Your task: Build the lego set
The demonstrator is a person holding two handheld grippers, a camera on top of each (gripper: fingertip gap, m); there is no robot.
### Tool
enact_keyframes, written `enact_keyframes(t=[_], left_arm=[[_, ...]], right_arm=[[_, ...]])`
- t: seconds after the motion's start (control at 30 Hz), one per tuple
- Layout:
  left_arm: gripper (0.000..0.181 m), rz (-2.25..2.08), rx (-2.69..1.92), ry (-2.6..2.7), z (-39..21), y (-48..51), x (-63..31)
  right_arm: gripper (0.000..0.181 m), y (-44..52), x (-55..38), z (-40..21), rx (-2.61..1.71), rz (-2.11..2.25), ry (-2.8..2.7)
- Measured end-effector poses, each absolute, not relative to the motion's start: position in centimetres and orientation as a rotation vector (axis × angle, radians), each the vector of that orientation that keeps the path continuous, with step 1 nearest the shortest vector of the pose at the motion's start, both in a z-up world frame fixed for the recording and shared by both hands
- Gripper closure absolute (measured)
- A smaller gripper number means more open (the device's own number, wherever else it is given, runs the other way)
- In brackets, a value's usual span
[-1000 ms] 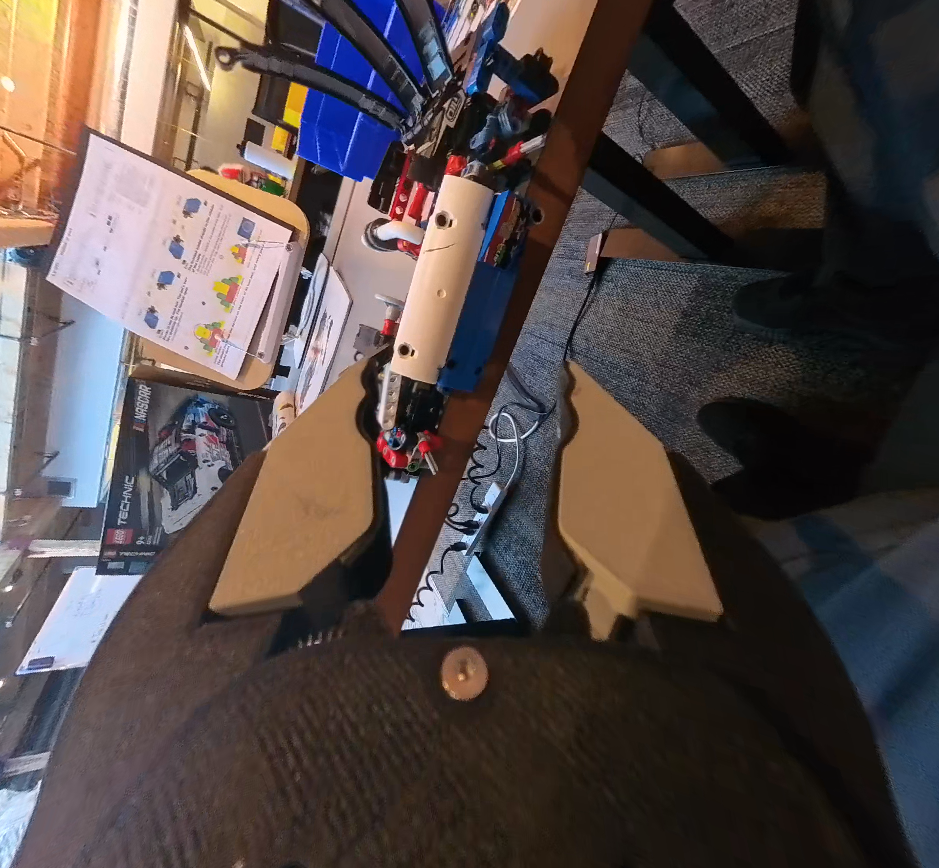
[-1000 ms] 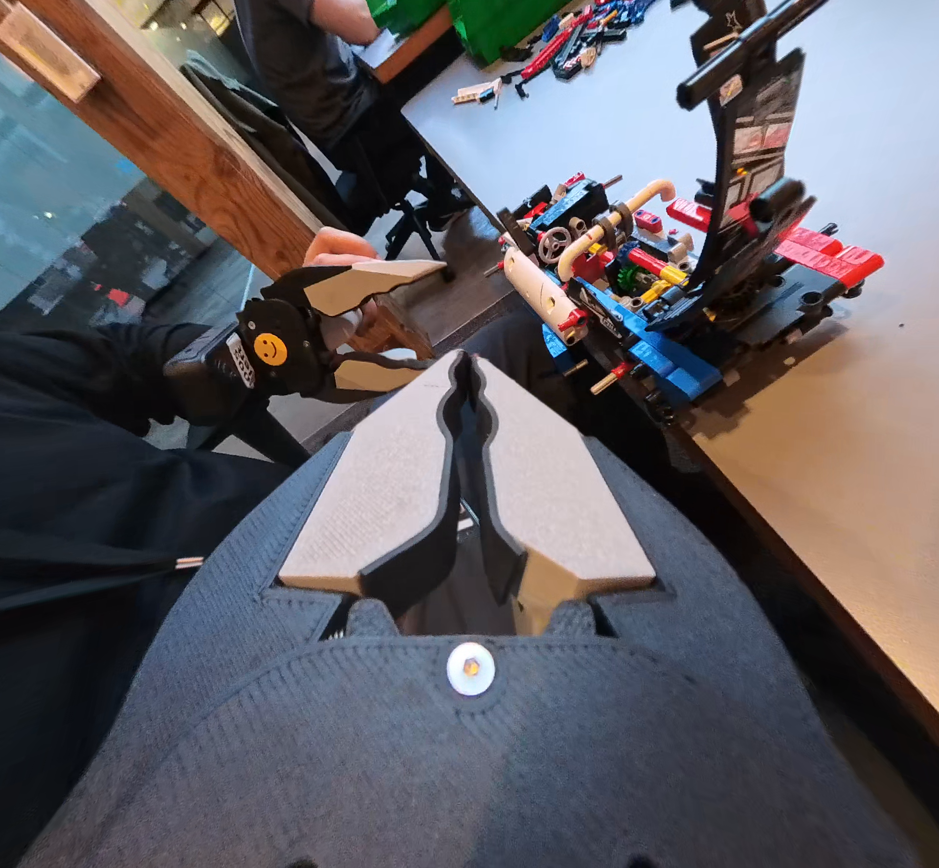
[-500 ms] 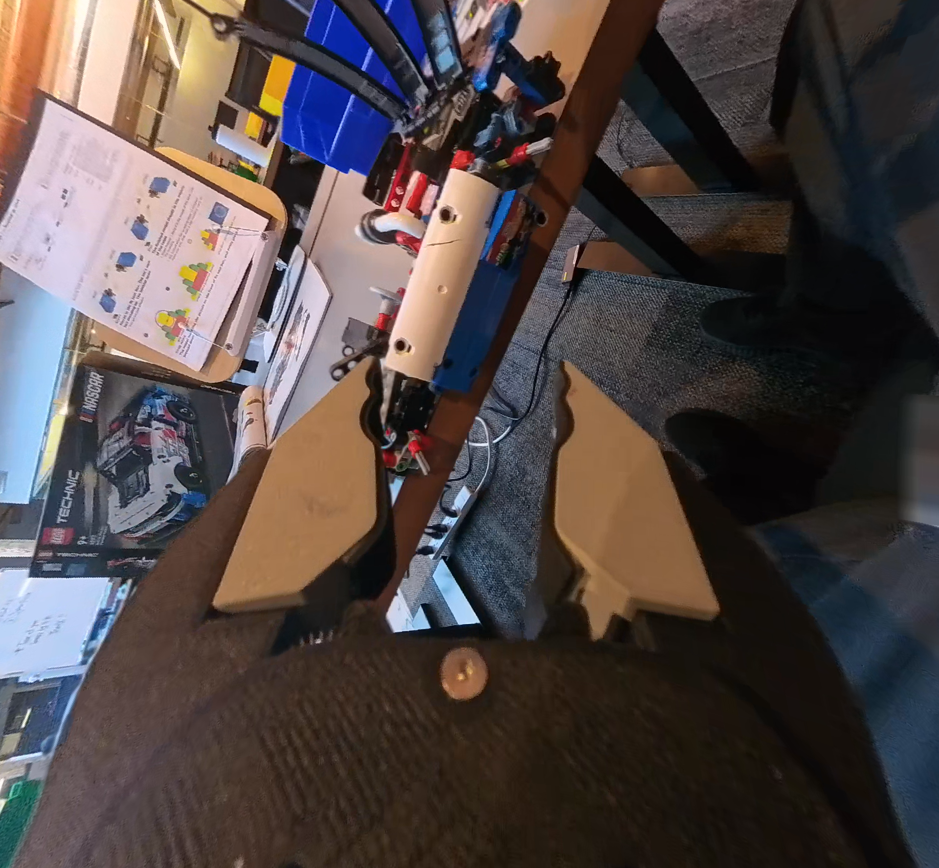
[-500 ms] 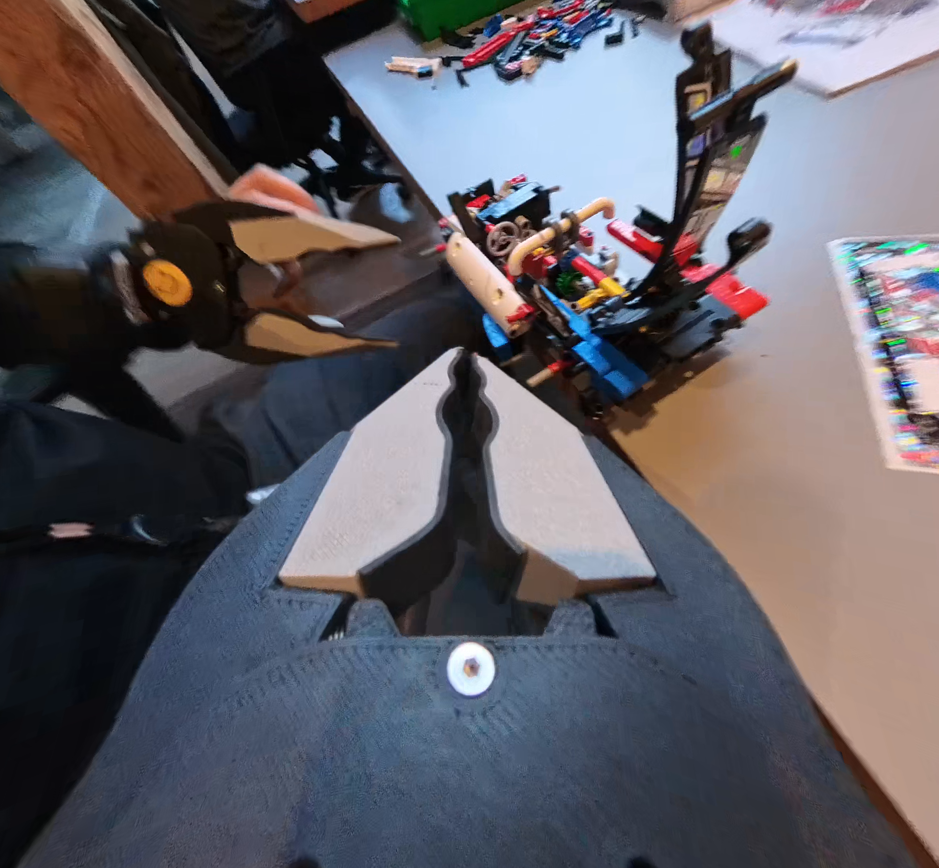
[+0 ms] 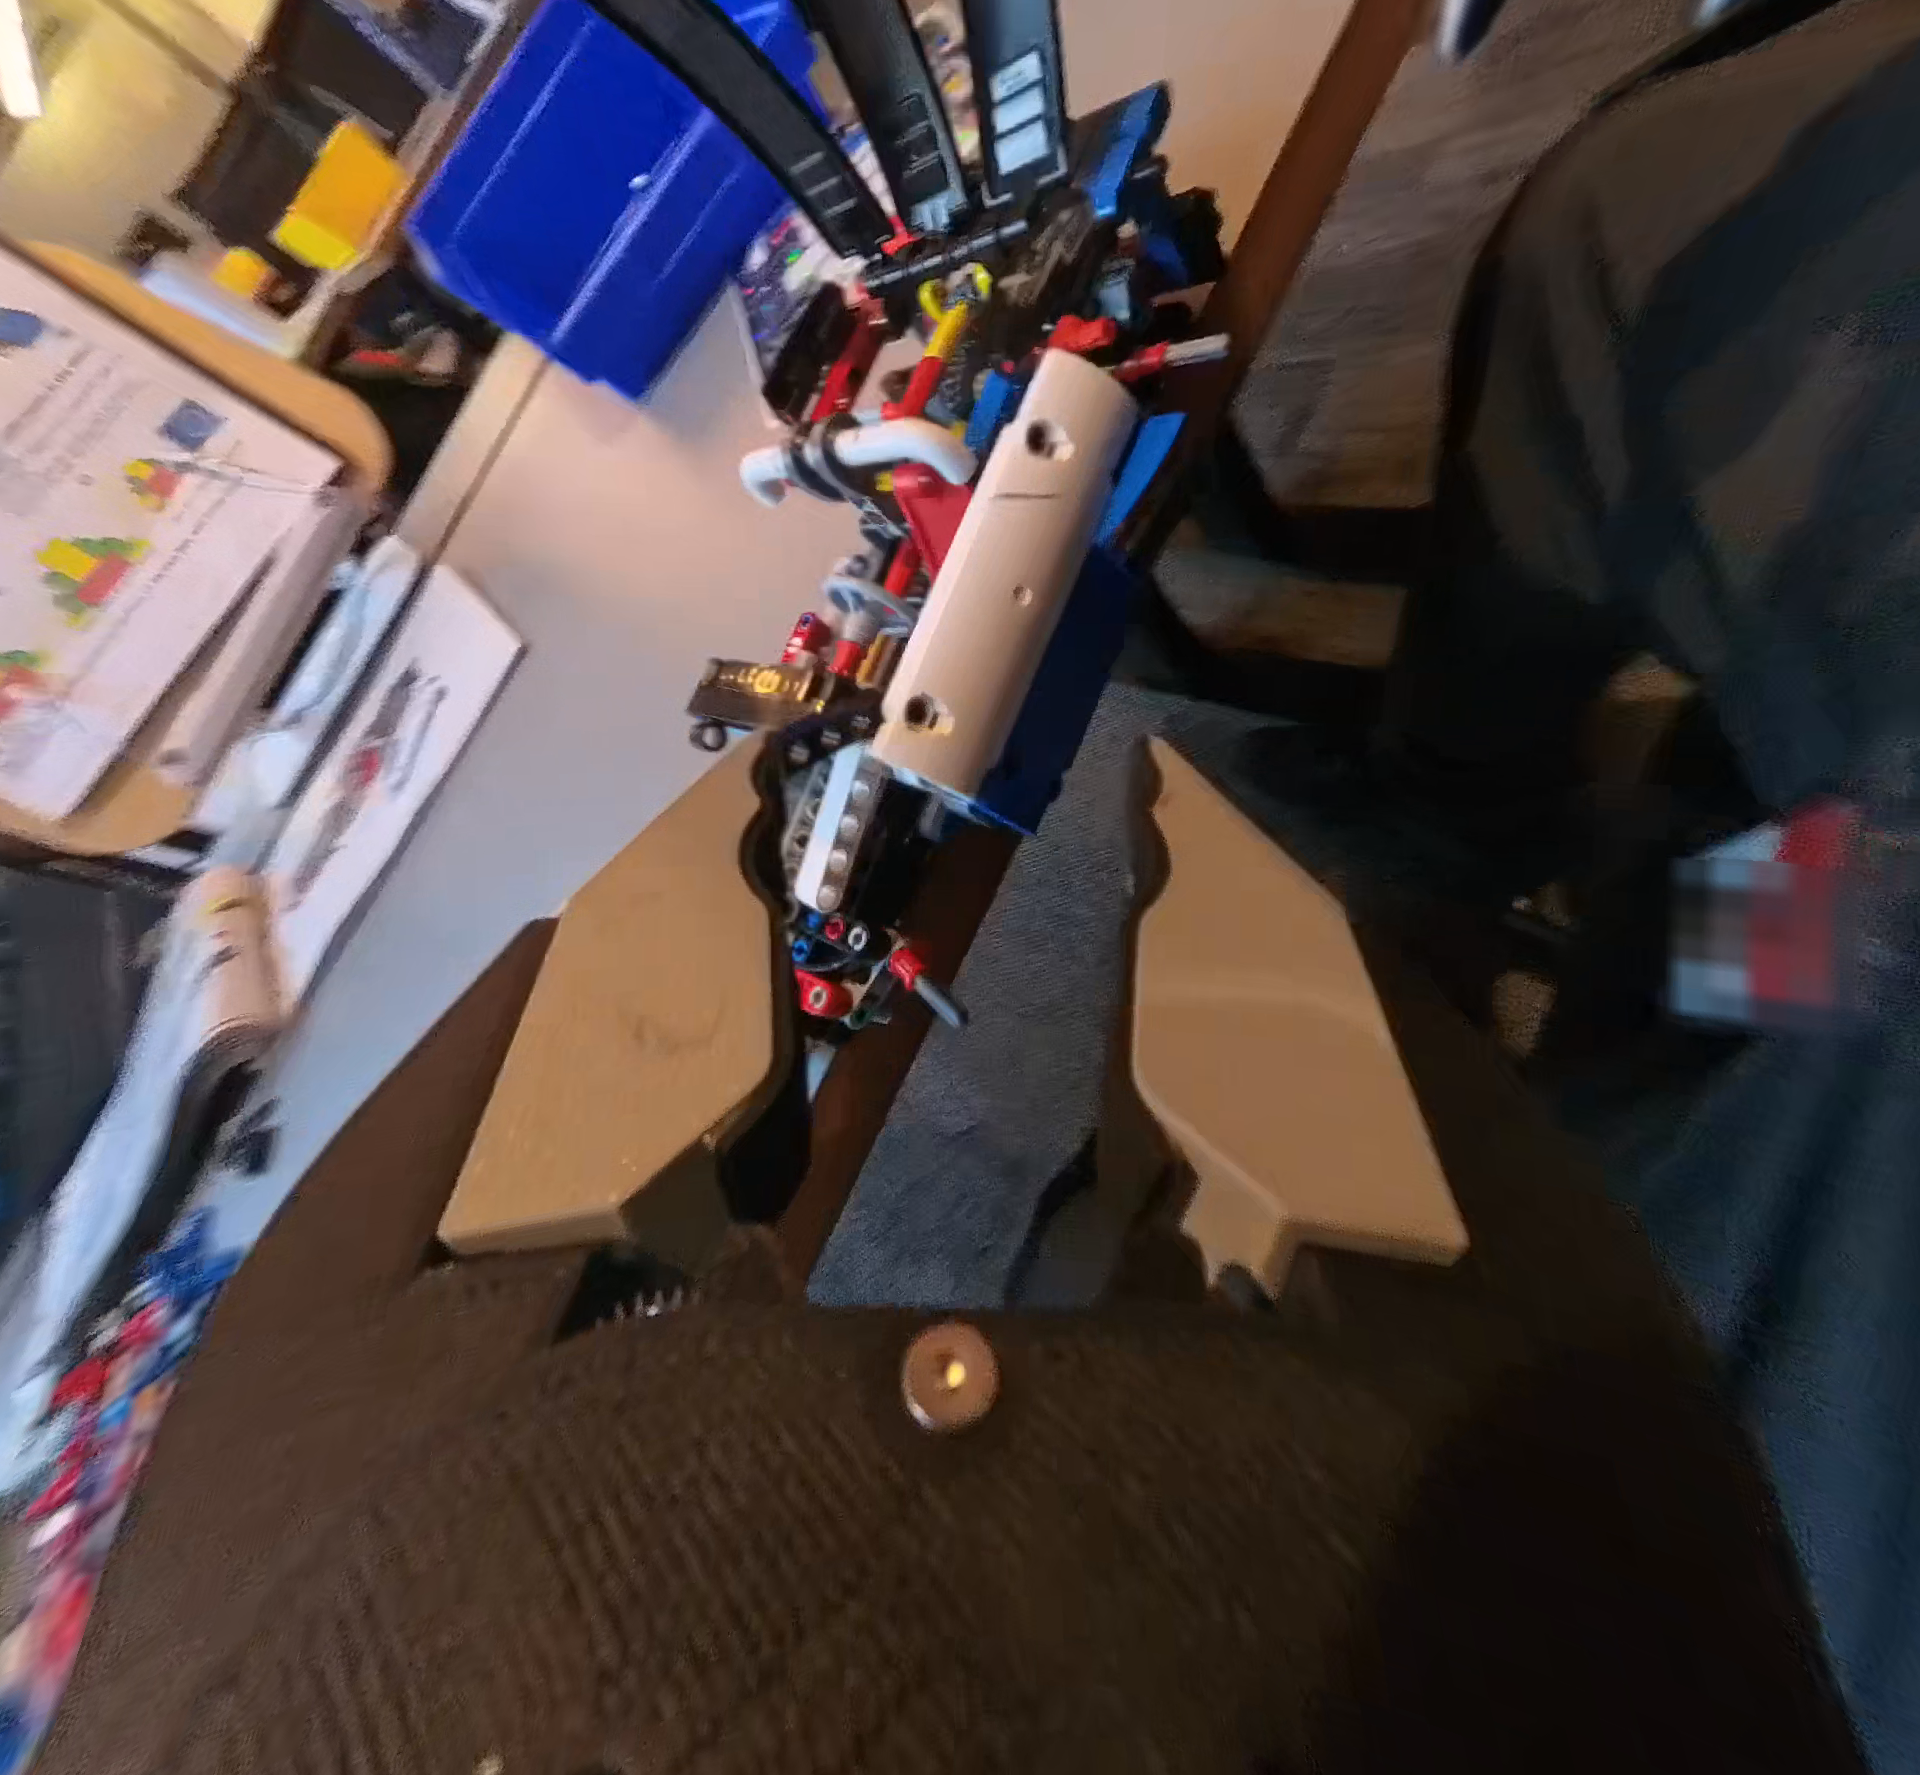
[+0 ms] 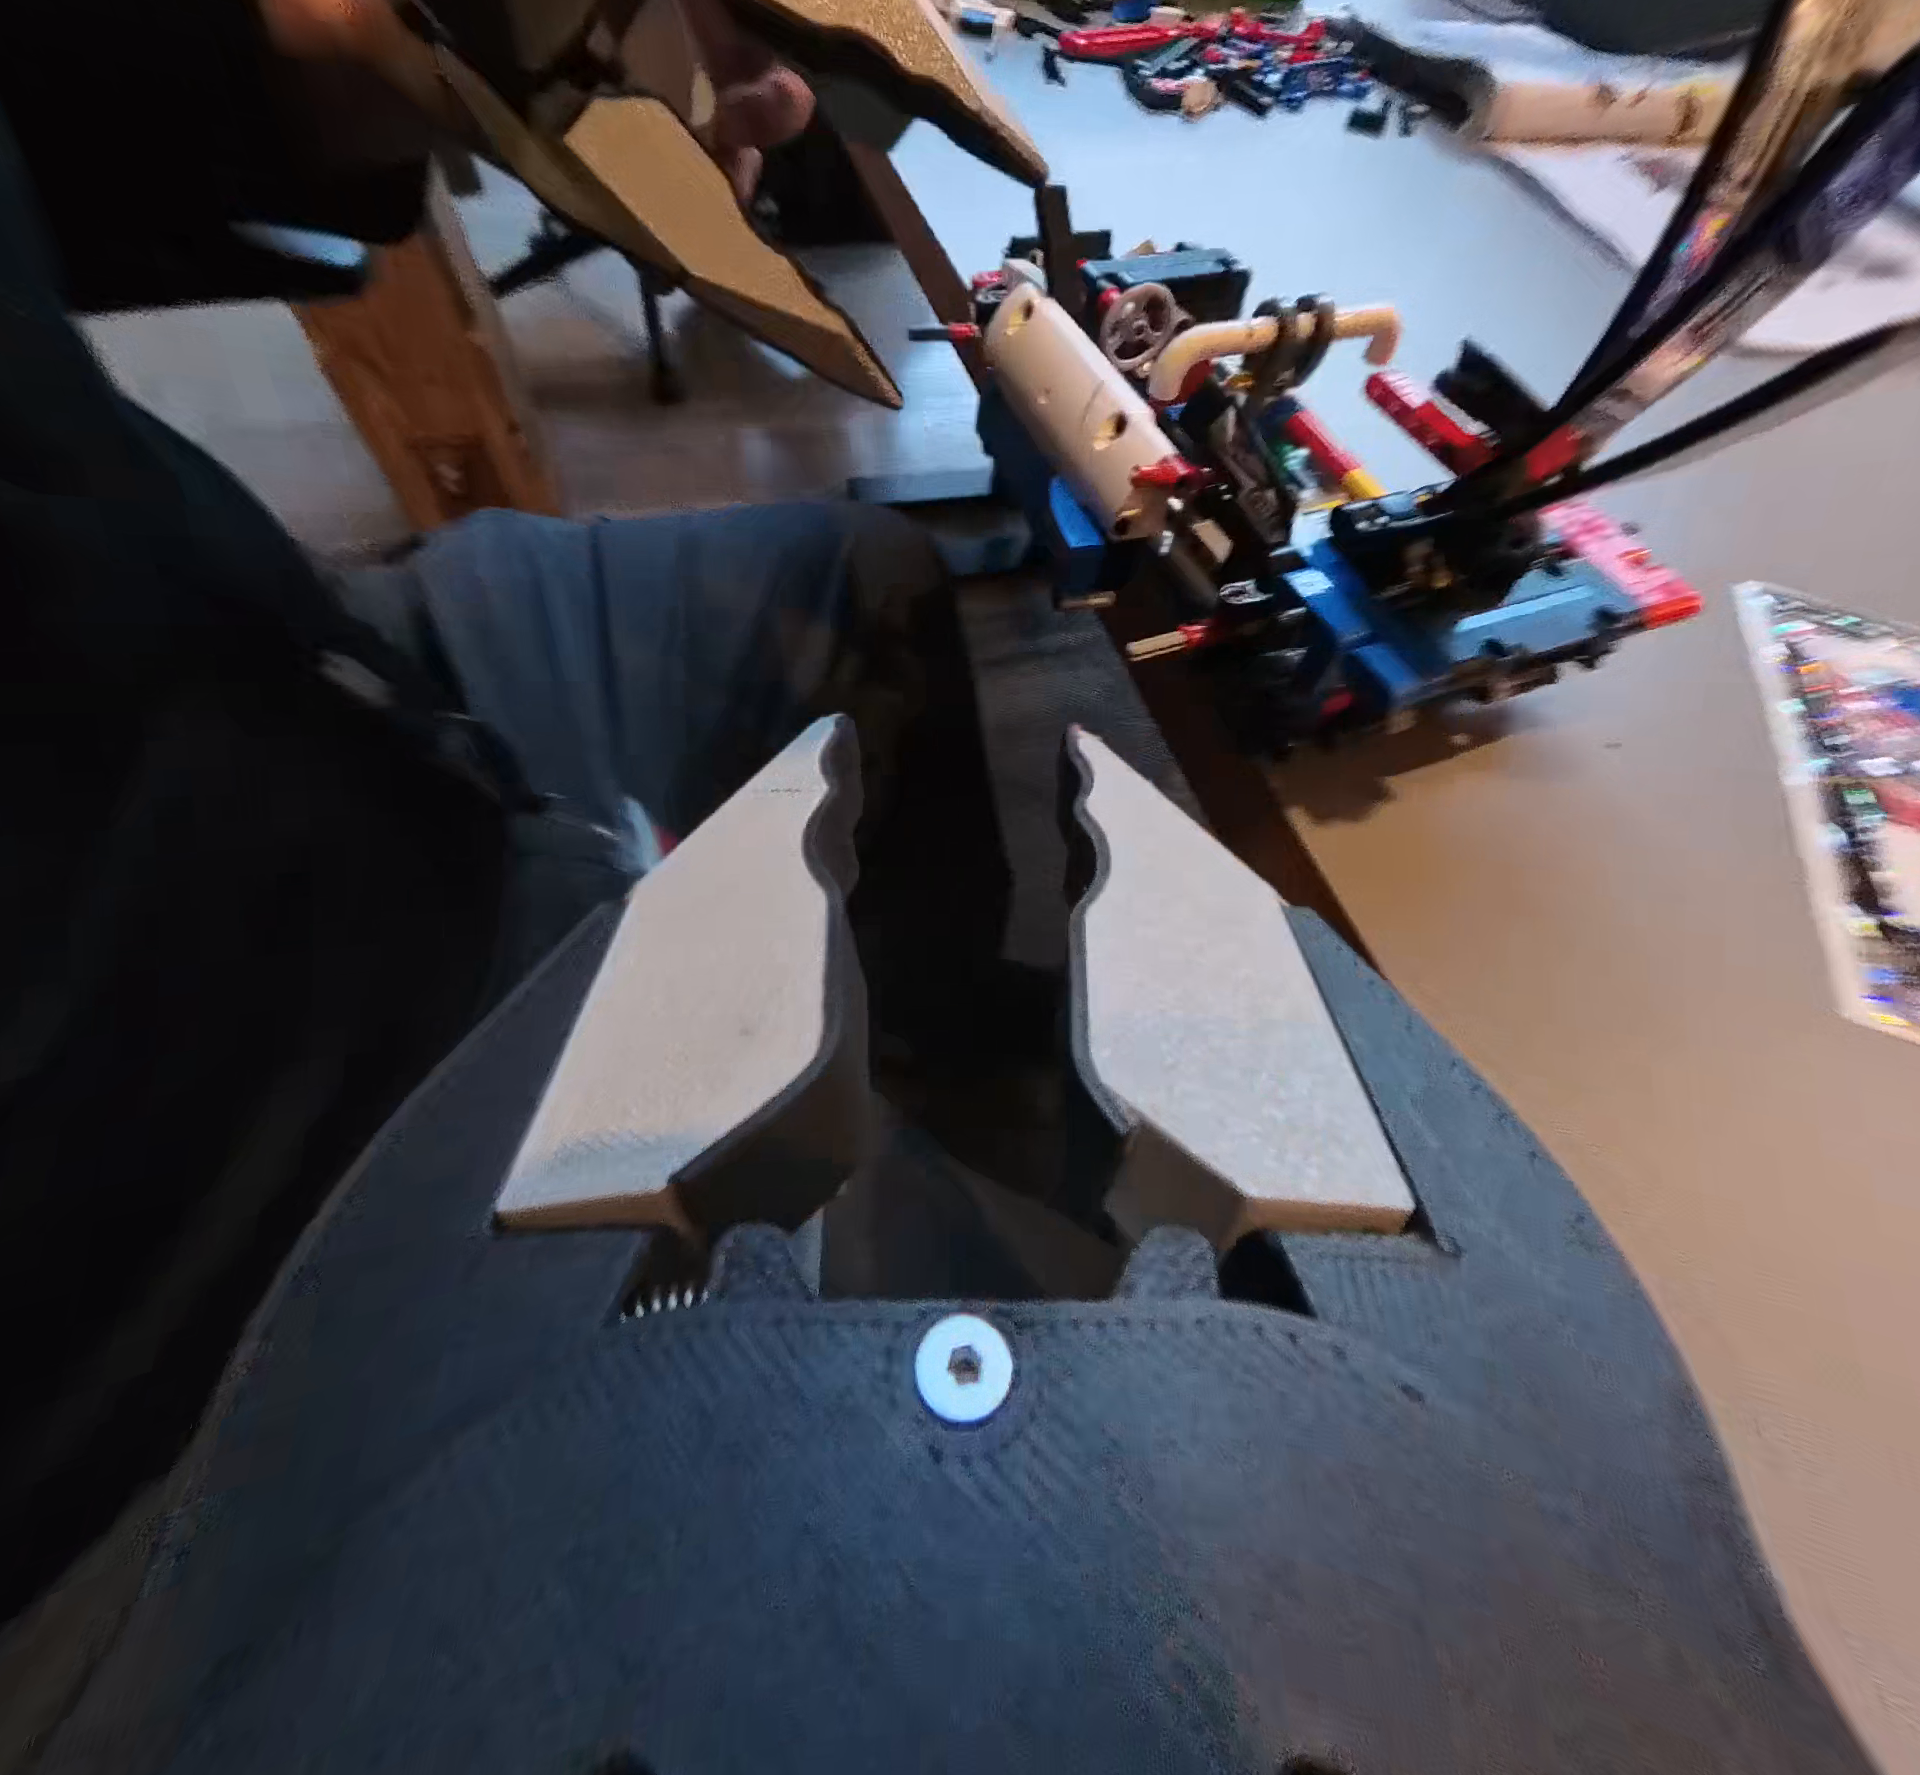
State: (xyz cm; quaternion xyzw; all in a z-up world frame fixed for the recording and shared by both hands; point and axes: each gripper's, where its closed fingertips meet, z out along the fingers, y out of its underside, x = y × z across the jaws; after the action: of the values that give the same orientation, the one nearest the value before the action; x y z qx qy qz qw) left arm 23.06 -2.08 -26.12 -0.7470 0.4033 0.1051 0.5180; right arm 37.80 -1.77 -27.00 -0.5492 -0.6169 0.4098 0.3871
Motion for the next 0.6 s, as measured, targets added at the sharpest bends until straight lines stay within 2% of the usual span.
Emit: enact_keyframes(t=[0.07,0.2,0.37,0.6], left_arm=[[0.12,0.094,-1.774,1.003,-25.9,-2.6,22.9],[0.124,-0.22,-1.735,1.008,-24.0,-2.6,21.8],[0.128,-0.512,-1.701,0.916,-22.1,-0.8,18.9],[0.131,-0.624,-1.667,0.981,-22.1,-0.5,20.6]], right_arm=[[0.157,-2.2,36.9,-27.1,-1.457,1.213,-1.508],[0.162,-2.1,35.1,-27.2,-1.597,1.495,-1.338],[0.167,-2.1,34.7,-30.0,-1.763,1.416,-1.335],[0.176,-1.9,33.6,-29.6,-1.815,1.422,-1.248]])
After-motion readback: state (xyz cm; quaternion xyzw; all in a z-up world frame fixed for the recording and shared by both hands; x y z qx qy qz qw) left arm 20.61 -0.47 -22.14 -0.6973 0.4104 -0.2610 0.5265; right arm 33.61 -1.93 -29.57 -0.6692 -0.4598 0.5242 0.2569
